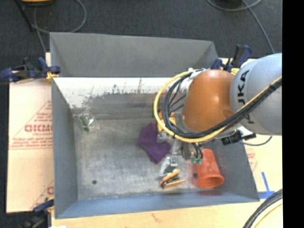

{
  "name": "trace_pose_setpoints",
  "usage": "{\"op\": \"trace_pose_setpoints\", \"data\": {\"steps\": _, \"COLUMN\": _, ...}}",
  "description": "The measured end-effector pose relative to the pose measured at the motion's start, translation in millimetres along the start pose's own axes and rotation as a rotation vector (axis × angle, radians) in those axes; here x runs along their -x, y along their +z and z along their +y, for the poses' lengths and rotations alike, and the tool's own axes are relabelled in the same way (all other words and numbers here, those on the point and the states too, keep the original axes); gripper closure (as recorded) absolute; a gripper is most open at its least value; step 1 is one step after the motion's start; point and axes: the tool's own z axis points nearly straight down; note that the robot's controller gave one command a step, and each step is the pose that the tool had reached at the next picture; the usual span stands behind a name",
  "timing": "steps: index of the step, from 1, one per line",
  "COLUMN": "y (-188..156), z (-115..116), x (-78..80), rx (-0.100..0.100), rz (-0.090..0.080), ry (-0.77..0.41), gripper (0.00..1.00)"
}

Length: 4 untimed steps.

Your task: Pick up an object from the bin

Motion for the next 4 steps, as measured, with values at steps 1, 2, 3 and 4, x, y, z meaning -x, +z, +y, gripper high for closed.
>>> {"op": "trace_pose_setpoints", "data": {"steps": 1, "y": 46.6, "z": -24.8, "x": 36.8, "rx": -0.002, "rz": 0.002, "ry": -0.064, "gripper": 0.0}}
{"op": "trace_pose_setpoints", "data": {"steps": 2, "y": 79.9, "z": -25.7, "x": 72.3, "rx": -0.004, "rz": 0.004, "ry": -0.149, "gripper": 0.0}}
{"op": "trace_pose_setpoints", "data": {"steps": 3, "y": 90.1, "z": -16.3, "x": 80.6, "rx": 0.0, "rz": 0.004, "ry": -0.067, "gripper": 0.0}}
{"op": "trace_pose_setpoints", "data": {"steps": 4, "y": 97.2, "z": -18.4, "x": 75.5, "rx": 0.001, "rz": 0.02, "ry": 0.01, "gripper": 1.0}}
